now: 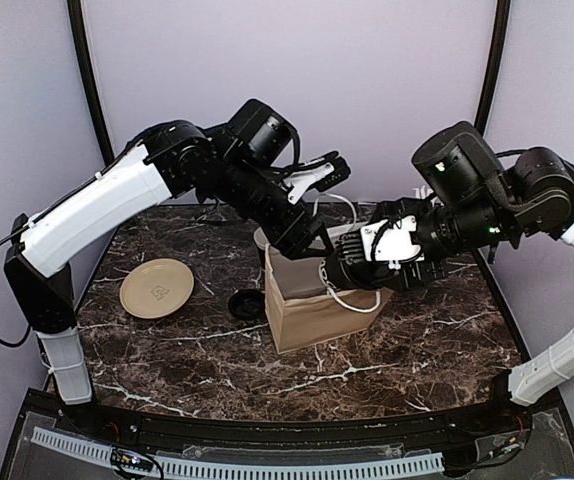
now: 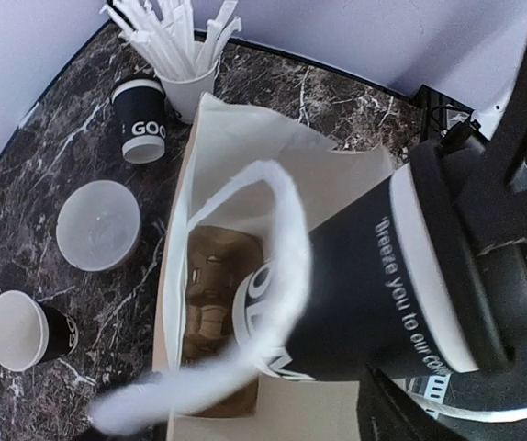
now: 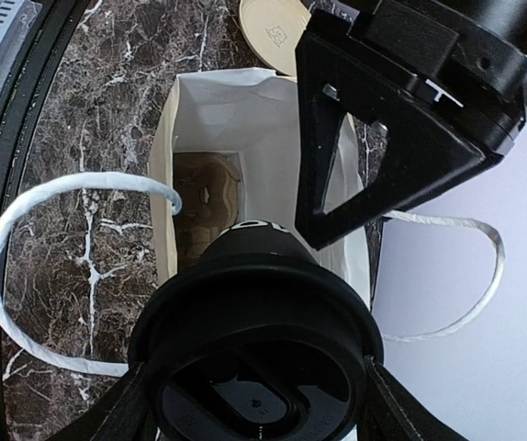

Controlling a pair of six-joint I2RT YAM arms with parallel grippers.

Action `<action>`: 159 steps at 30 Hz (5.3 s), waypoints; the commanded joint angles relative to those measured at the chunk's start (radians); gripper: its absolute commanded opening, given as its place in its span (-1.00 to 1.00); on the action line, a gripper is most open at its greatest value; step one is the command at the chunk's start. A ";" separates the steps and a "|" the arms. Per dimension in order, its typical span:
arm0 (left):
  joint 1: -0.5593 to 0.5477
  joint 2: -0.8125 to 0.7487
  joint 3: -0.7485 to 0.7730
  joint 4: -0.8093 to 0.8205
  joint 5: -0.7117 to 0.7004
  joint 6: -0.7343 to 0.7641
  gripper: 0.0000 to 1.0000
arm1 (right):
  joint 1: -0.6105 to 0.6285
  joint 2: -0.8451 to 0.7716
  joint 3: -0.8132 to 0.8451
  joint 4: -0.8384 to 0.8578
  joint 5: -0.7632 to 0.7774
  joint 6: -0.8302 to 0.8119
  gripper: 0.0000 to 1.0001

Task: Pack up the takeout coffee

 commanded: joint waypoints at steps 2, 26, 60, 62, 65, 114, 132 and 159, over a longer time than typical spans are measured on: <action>-0.065 -0.187 0.002 0.030 -0.047 0.016 0.57 | 0.073 -0.015 0.034 -0.078 0.023 0.037 0.00; 0.281 -0.408 -0.619 0.675 -0.165 -0.005 0.88 | 0.262 -0.181 -0.401 0.057 0.272 -0.139 -0.07; 0.329 -0.236 -0.698 0.739 0.173 -0.002 0.78 | 0.092 -0.073 -0.624 0.374 0.214 -0.072 -0.09; 0.330 -0.222 -0.699 0.734 0.193 0.004 0.78 | 0.080 -0.064 -0.627 0.391 0.217 -0.073 -0.10; 0.330 -0.192 -0.689 0.719 0.210 0.012 0.76 | 0.057 -0.049 -0.624 0.409 0.214 -0.078 -0.10; 0.317 0.263 -0.525 0.713 0.400 -0.052 0.49 | -0.122 0.068 -0.678 0.611 0.123 -0.133 -0.12; 0.324 0.233 -0.522 0.688 0.391 -0.060 0.50 | -0.189 0.198 -0.483 0.364 -0.067 -0.103 -0.11; 0.358 -0.099 -0.732 0.651 0.275 -0.067 0.52 | -0.214 0.388 -0.263 0.001 -0.377 -0.093 -0.14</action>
